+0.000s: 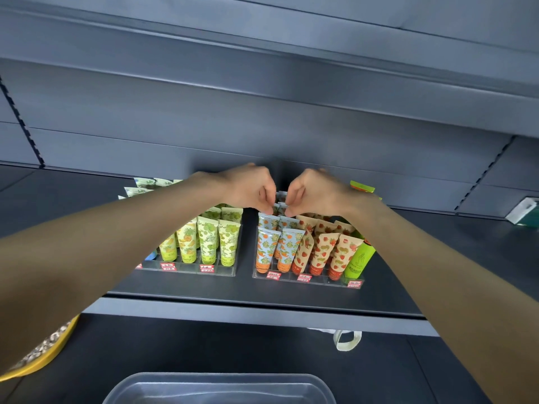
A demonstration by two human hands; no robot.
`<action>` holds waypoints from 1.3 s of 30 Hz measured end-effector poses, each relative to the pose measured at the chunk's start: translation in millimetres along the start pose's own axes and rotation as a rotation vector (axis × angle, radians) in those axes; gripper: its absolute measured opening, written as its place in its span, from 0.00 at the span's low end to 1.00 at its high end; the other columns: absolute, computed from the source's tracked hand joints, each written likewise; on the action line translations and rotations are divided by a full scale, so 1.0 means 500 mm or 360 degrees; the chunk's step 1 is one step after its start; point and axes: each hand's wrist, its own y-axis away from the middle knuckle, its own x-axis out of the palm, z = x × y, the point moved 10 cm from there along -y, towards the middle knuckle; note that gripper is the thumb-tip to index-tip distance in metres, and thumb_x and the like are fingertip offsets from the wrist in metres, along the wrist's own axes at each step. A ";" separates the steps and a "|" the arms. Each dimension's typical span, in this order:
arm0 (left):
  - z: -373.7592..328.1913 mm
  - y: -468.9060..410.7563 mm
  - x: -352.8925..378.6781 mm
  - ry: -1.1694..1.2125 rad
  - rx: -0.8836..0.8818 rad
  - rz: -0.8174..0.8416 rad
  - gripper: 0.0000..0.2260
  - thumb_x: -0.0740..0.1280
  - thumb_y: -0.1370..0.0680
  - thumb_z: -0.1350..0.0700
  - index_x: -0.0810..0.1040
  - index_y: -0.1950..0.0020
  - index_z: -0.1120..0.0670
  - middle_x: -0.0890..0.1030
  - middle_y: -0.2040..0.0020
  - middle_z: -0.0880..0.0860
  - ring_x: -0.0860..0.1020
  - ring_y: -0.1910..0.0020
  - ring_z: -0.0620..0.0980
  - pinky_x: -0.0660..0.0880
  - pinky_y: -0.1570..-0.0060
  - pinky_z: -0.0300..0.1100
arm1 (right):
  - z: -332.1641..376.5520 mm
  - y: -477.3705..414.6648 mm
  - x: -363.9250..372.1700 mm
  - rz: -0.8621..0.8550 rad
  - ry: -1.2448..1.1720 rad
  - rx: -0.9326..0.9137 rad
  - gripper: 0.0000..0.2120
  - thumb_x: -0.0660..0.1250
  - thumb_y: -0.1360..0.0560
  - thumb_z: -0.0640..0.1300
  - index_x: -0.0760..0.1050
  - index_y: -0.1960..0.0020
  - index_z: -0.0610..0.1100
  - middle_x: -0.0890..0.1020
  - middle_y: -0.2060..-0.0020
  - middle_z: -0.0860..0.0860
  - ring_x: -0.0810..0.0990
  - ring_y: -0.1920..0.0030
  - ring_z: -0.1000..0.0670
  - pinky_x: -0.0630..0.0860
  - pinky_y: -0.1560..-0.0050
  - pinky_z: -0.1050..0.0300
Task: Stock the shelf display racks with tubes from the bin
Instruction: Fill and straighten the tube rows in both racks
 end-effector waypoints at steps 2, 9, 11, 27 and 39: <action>0.002 0.005 0.015 0.0008 -0.0009 0.0045 0.08 0.72 0.28 0.55 0.83 0.51 0.56 0.83 0.57 0.50 0.79 0.60 0.42 0.73 0.56 0.33 | 0.001 0.004 0.012 0.0022 0.0031 0.0001 0.07 0.76 0.32 0.42 0.83 0.55 0.44 0.79 0.63 0.55 0.78 0.57 0.55 0.76 0.51 0.57; 0.005 0.000 0.036 -0.0121 -0.0018 0.0066 0.08 0.71 0.28 0.55 0.83 0.53 0.57 0.84 0.57 0.53 0.80 0.57 0.49 0.72 0.54 0.37 | -0.008 -0.005 0.040 0.0033 0.0053 0.0023 0.06 0.75 0.32 0.40 0.83 0.55 0.44 0.79 0.61 0.54 0.76 0.54 0.53 0.78 0.46 0.52; 0.009 -0.005 0.043 -0.0183 -0.0016 0.0059 0.06 0.72 0.29 0.54 0.83 0.56 0.57 0.83 0.60 0.53 0.78 0.60 0.48 0.70 0.57 0.39 | -0.007 -0.008 0.044 0.0023 0.0083 0.0018 0.06 0.75 0.32 0.39 0.83 0.55 0.45 0.79 0.61 0.55 0.76 0.53 0.53 0.77 0.47 0.52; 0.019 -0.009 0.037 -0.0253 -0.0043 -0.0009 0.04 0.74 0.31 0.53 0.83 0.63 0.53 0.80 0.66 0.48 0.79 0.61 0.48 0.76 0.57 0.47 | -0.003 -0.015 0.043 -0.0035 0.0168 0.0002 0.04 0.75 0.31 0.39 0.82 0.60 0.46 0.78 0.64 0.55 0.76 0.57 0.55 0.77 0.54 0.56; 0.014 -0.004 0.036 -0.0207 -0.0025 0.0024 0.05 0.70 0.27 0.55 0.84 0.59 0.55 0.84 0.61 0.52 0.79 0.61 0.46 0.77 0.51 0.49 | -0.006 -0.012 0.046 -0.0002 0.0150 -0.0008 0.04 0.74 0.30 0.39 0.82 0.56 0.45 0.79 0.60 0.54 0.76 0.55 0.53 0.79 0.48 0.51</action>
